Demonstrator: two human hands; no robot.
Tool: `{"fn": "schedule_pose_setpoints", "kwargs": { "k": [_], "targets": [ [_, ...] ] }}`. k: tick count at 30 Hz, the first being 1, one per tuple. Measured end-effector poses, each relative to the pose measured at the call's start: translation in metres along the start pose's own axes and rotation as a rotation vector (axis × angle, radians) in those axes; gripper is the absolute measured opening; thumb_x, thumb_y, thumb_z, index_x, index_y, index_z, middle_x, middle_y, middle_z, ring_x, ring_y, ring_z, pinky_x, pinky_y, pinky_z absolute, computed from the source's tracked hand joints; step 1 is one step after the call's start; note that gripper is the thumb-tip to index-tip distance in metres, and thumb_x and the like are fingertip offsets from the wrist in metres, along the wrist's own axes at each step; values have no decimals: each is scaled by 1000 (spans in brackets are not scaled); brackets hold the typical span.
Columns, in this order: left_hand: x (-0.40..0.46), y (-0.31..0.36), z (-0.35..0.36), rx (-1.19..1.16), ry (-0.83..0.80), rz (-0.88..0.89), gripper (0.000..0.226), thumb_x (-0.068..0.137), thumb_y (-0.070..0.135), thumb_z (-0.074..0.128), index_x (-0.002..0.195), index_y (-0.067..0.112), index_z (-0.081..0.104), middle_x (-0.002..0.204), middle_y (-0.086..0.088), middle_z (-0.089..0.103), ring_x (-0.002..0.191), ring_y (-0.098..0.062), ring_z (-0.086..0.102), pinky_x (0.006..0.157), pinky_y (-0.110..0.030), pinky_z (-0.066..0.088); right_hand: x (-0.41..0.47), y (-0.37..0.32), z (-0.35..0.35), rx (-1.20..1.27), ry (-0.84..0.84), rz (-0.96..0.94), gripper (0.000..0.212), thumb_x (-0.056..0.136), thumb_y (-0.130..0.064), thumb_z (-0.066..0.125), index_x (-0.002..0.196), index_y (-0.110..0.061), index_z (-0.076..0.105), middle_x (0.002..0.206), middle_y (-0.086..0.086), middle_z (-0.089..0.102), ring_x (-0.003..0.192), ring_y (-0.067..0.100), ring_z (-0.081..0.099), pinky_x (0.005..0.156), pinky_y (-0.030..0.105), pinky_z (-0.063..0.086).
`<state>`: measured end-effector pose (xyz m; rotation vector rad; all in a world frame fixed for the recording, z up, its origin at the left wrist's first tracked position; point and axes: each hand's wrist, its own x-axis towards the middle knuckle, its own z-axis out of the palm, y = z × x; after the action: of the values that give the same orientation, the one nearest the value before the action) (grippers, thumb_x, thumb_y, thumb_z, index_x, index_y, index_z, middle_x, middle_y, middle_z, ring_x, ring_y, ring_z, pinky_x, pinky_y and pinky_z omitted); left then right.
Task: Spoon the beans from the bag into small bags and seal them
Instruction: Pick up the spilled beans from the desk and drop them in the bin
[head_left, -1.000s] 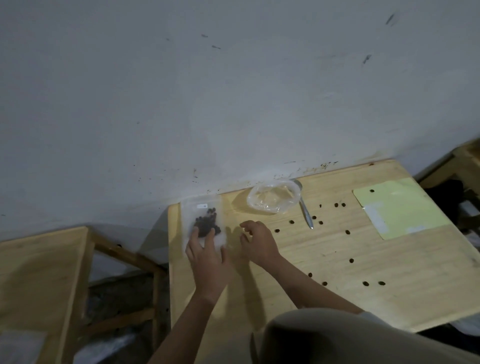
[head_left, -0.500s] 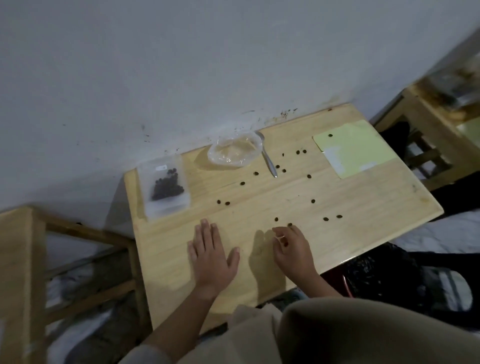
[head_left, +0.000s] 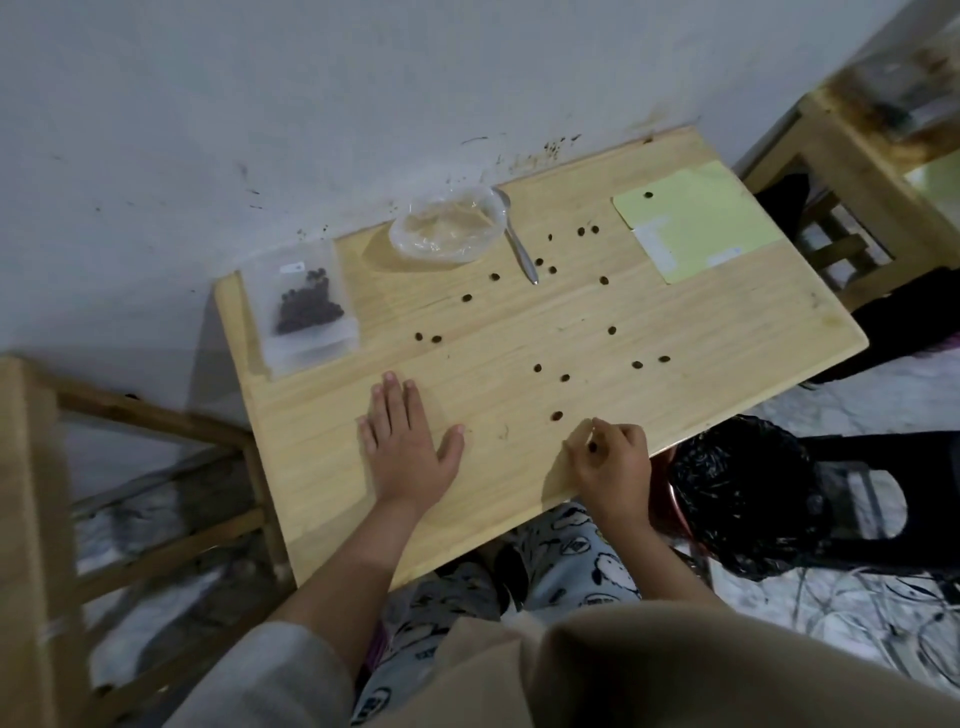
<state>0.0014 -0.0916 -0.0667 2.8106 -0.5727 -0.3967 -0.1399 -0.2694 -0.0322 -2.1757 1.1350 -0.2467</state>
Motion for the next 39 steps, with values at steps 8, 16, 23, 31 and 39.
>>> {"fn": "schedule_pose_setpoints", "kwargs": {
  "k": [8,16,23,31,39],
  "targets": [
    [-1,2,-2,3,6,-11,89,83,67,19,151,10,11,160,-8,-2,147,-25,-5,115,-52,4,-4,5,-7,-43,-21,44,20,88,-16,65,98,1,66,101,12,54,81,20,53,74,26,43],
    [-1,2,-3,17,7,-10,89,84,66,21,151,10,13,160,-9,-1,147,-26,-4,115,-52,5,8,-10,-4,56,-109,-48,12,90,-12,59,100,-7,63,93,5,65,85,19,62,70,20,44],
    [-1,2,-3,11,6,-10,87,85,65,26,151,10,12,160,-9,-2,147,-26,-5,115,-52,4,33,-22,4,-126,-243,-183,24,89,-11,60,110,-5,68,96,11,63,83,24,60,74,28,47],
    [-1,1,-4,6,9,-8,88,84,66,23,151,11,12,160,-8,-3,147,-25,-6,116,-51,2,34,-25,8,-61,-245,-95,12,93,-12,53,97,-4,60,94,5,59,83,19,55,71,28,44],
    [-1,1,-3,3,21,-8,87,84,66,25,151,10,15,160,-9,1,147,-26,-3,115,-52,5,42,-32,6,569,-190,380,25,95,-2,40,82,-11,60,79,4,59,65,13,51,51,18,44]
  ]
}}
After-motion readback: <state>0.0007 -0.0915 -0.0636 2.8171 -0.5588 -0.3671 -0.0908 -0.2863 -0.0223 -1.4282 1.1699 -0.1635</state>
